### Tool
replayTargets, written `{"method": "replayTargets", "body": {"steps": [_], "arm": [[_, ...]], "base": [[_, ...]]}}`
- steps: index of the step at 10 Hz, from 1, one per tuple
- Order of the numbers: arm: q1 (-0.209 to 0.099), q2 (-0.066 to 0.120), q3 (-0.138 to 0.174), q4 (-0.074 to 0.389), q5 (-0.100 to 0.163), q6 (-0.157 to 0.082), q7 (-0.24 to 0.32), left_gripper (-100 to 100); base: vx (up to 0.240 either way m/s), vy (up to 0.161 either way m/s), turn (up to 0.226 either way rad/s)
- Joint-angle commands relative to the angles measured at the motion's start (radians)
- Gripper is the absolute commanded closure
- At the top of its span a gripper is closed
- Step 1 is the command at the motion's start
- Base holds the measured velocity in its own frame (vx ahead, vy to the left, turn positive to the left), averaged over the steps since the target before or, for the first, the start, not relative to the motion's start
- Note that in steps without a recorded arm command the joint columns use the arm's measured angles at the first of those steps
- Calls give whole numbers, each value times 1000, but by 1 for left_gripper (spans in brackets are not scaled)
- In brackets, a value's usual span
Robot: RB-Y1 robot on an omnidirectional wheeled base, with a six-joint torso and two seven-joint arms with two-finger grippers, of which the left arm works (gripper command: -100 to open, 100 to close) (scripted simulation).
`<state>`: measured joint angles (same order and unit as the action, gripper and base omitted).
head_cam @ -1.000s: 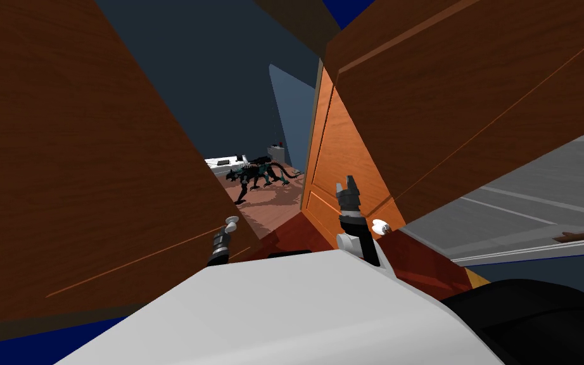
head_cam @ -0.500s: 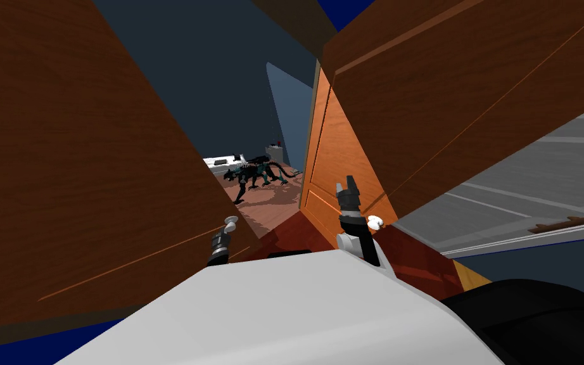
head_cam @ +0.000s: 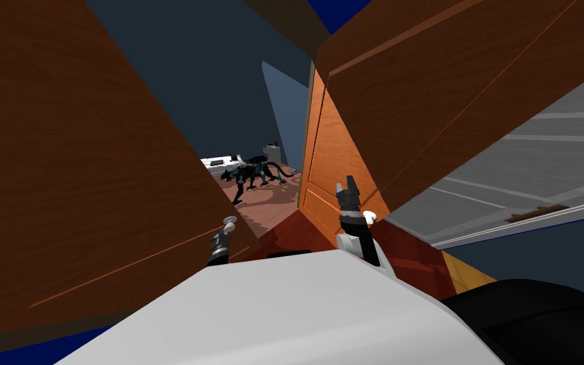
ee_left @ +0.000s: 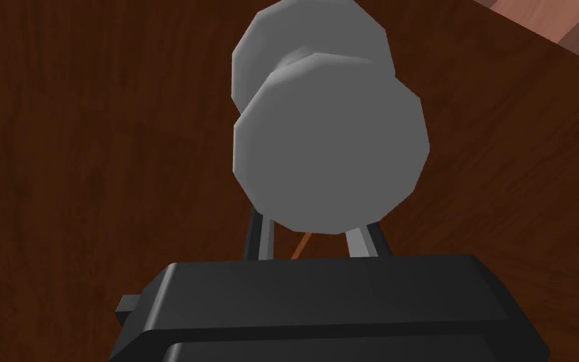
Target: Pull the door open
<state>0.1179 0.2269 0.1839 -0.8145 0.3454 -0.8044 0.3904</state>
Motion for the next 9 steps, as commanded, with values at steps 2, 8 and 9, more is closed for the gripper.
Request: {"method": "replayTargets", "body": {"steps": [2,8,9], "arm": [[-2,-13,-18,-11,31,-2,67,-100],[-1,-32,-48,-32,100,-7,208,-100],[-1,-38,-57,-38,119,-8,245,-100]], "base": [[-78,-25,-59],[-65,-4,-36],[-56,5,-34]]}}
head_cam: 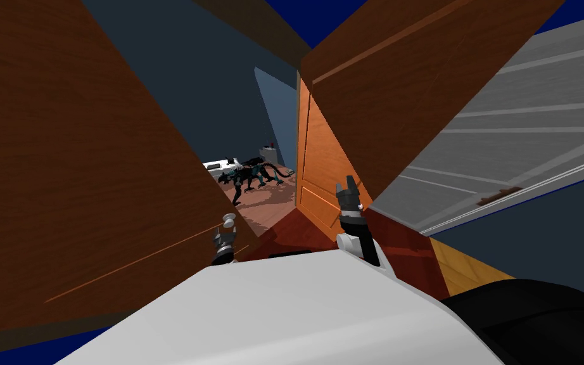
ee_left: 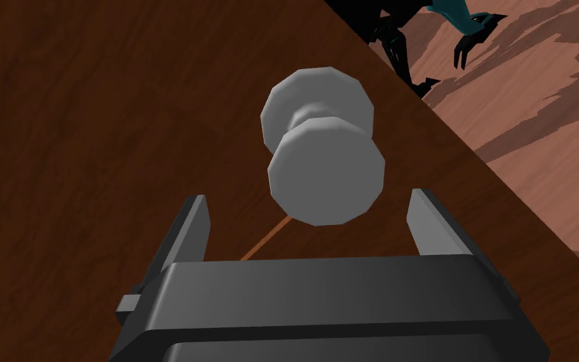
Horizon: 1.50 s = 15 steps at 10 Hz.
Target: Pull the door open
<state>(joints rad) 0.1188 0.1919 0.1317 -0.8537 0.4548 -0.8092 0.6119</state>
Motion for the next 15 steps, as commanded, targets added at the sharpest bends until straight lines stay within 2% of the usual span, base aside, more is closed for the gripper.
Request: {"method": "replayTargets", "body": {"steps": [1,2,3,4,6,7,9,10,12,13,15], "arm": [[-2,-9,-14,-5,30,-5,50,-100],[-2,-9,-14,-5,30,-5,66,-100],[-1,-15,-23,-11,51,-6,102,-100],[-1,-15,-23,-11,51,-6,106,-100],[-1,-27,-42,-24,93,-9,173,-100],[-1,-27,-42,-24,93,-9,186,-100],[-1,-38,-61,-36,134,-12,251,-100],[-1,-38,-61,-36,134,-12,266,-100],[0,-50,-79,-48,173,-15,330,-100],[0,-50,-79,-48,173,-15,344,-100],[0,-60,-94,-59,208,-17,407,-100]], "base": [[-78,9,-58],[-60,-1,-24],[-56,-4,-30],[-44,2,-23],[-72,6,-62],[-58,10,-17],[-62,3,-40],[-54,5,-27],[-69,2,-45],[-61,13,-20],[-65,15,-42]]}}
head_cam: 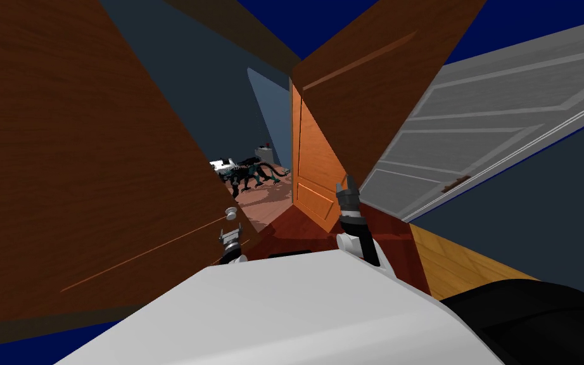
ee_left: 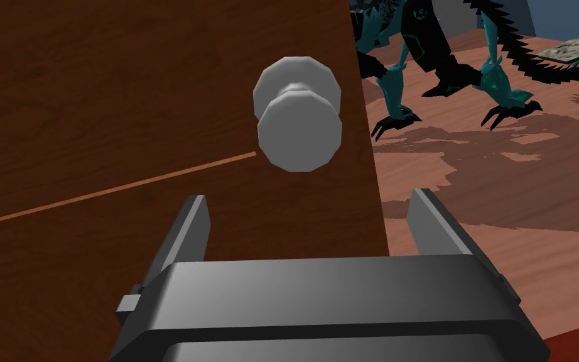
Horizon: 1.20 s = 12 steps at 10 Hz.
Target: Pull the door open
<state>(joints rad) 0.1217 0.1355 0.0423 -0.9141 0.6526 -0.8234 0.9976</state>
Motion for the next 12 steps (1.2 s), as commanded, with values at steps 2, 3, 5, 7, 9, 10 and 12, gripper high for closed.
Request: {"method": "replayTargets", "body": {"steps": [2,3,5,7,9,10,12], "arm": [[-3,-8,-12,-3,25,-4,63,-100],[-3,-12,-18,-7,39,-5,91,-100],[-2,-18,-28,-13,61,-6,135,-100],[-2,-18,-29,-15,63,-6,139,-100],[8,21,-28,6,66,-13,191,-100],[11,32,-28,12,67,-16,205,-100],[17,58,-28,26,68,-20,237,-100]], "base": [[-54,4,-22],[-70,12,-49],[-69,0,-28],[-47,4,-16],[131,-10,-32],[176,21,-25],[133,-9,-23]]}}
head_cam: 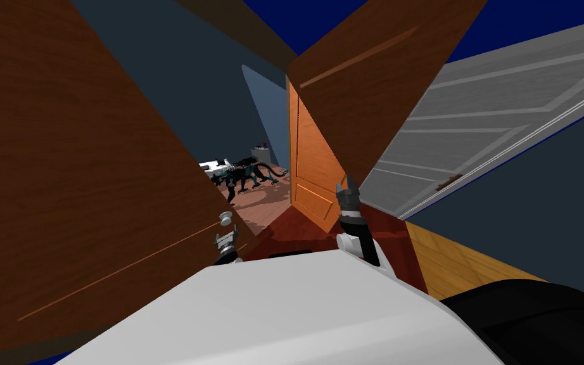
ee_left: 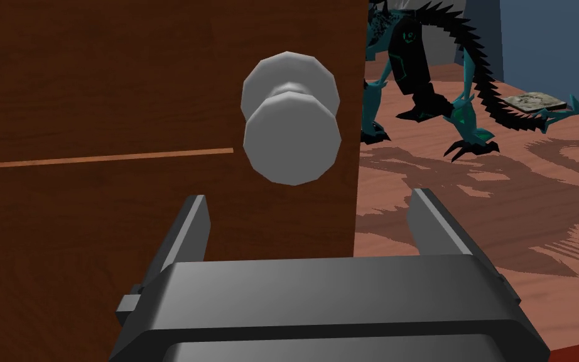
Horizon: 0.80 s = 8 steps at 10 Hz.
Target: Pull the door open
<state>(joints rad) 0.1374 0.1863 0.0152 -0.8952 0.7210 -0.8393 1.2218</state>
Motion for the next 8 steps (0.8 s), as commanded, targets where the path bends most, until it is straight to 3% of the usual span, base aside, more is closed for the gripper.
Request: {"method": "replayTargets", "body": {"steps": [1,2,8], "arm": [[5,21,0,15,1,-7,30,-100],[12,49,0,30,2,-12,64,-100],[31,126,2,72,7,-27,158,-100]], "base": [[105,-3,-23],[124,7,-43],[112,-1,-24]]}}
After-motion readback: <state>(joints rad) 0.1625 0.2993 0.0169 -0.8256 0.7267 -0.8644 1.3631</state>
